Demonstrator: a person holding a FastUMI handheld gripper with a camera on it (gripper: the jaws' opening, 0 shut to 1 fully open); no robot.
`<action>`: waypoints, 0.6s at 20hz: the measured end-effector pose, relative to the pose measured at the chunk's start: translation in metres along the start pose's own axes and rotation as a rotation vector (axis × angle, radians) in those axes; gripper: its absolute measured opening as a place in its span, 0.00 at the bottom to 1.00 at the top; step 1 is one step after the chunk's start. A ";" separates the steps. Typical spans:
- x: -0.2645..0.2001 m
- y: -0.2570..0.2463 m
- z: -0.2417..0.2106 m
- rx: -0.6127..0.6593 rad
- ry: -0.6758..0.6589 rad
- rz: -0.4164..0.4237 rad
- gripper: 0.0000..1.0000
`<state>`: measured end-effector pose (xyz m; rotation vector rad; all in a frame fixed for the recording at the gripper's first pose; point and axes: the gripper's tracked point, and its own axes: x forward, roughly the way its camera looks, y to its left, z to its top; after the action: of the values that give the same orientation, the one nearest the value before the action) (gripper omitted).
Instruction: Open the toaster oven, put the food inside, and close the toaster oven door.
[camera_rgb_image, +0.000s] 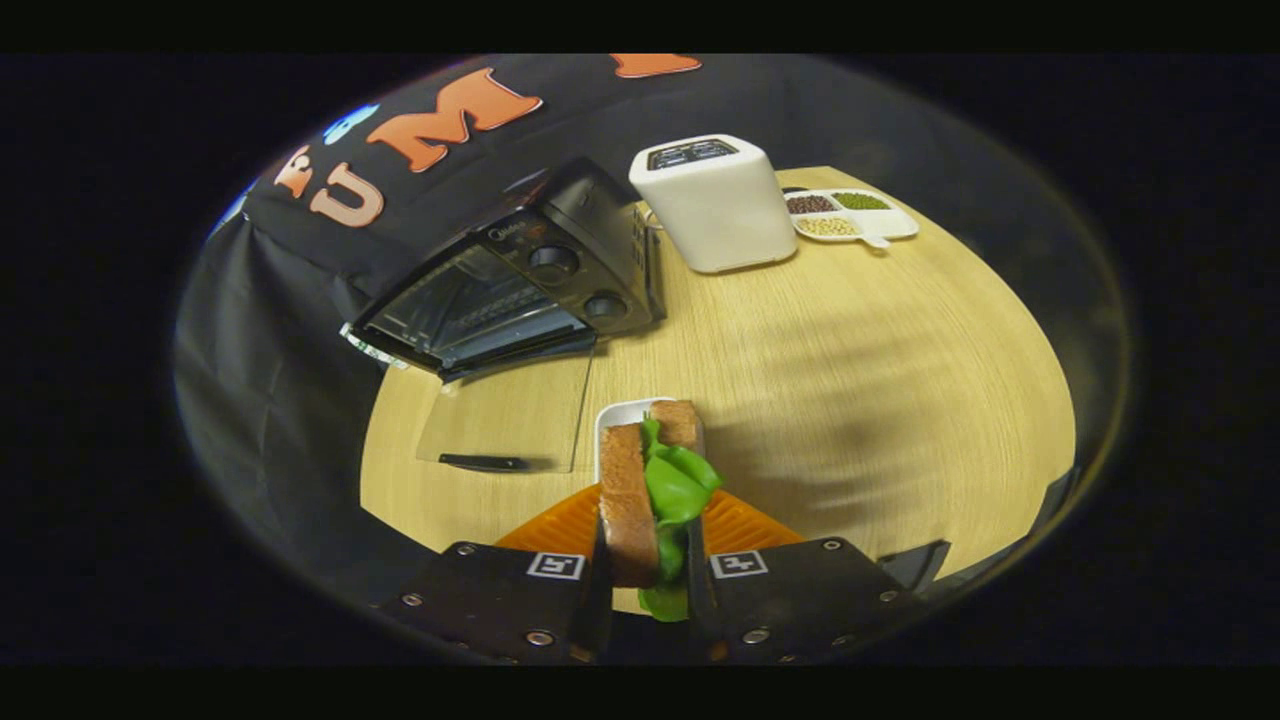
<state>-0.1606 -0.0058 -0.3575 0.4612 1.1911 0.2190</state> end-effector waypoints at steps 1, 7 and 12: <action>-0.004 0.002 0.006 0.006 -0.017 0.002 0.31; -0.025 0.025 0.032 0.048 -0.103 0.031 0.31; -0.029 0.063 0.056 0.089 -0.171 0.104 0.31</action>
<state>-0.1146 0.0256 -0.2877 0.6089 1.0134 0.2125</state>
